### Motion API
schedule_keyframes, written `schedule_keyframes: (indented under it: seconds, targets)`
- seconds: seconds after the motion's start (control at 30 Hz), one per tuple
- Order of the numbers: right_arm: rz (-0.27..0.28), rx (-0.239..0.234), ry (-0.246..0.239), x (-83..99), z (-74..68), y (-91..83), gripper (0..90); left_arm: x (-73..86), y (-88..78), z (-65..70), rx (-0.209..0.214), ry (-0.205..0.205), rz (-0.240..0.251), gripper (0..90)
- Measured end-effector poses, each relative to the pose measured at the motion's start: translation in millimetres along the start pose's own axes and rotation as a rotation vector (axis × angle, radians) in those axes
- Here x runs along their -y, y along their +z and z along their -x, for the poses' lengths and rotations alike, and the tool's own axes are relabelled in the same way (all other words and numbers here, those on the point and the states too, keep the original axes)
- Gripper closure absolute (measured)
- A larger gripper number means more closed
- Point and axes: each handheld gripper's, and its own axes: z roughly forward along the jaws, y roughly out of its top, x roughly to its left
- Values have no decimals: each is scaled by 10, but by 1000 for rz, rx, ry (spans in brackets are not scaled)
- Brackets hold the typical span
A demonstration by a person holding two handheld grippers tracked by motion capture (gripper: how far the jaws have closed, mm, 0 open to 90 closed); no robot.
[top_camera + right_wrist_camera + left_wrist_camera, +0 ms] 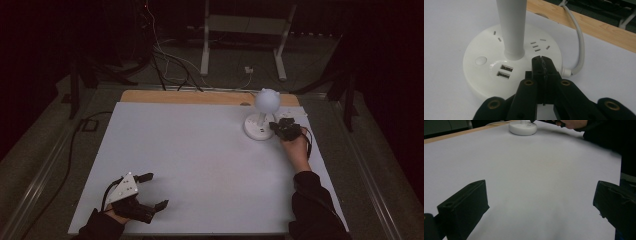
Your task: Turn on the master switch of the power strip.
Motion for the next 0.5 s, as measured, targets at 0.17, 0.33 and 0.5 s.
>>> schedule_keyframes:
  seconds: [0.17, 0.33, 0.5]
  targets:
    - [12, 14, -2, 24, -28, 9, 900, -1, 0, 2, 1, -1, 2, 3]
    - [-2, 22, -27, 9, -52, 18, 900, -1, -8, 3, 1, -7, 8, 3]
    - [-1, 10, 3, 26, -34, 30, 900, 2, -10, -4, 4, -7, 7, 3]
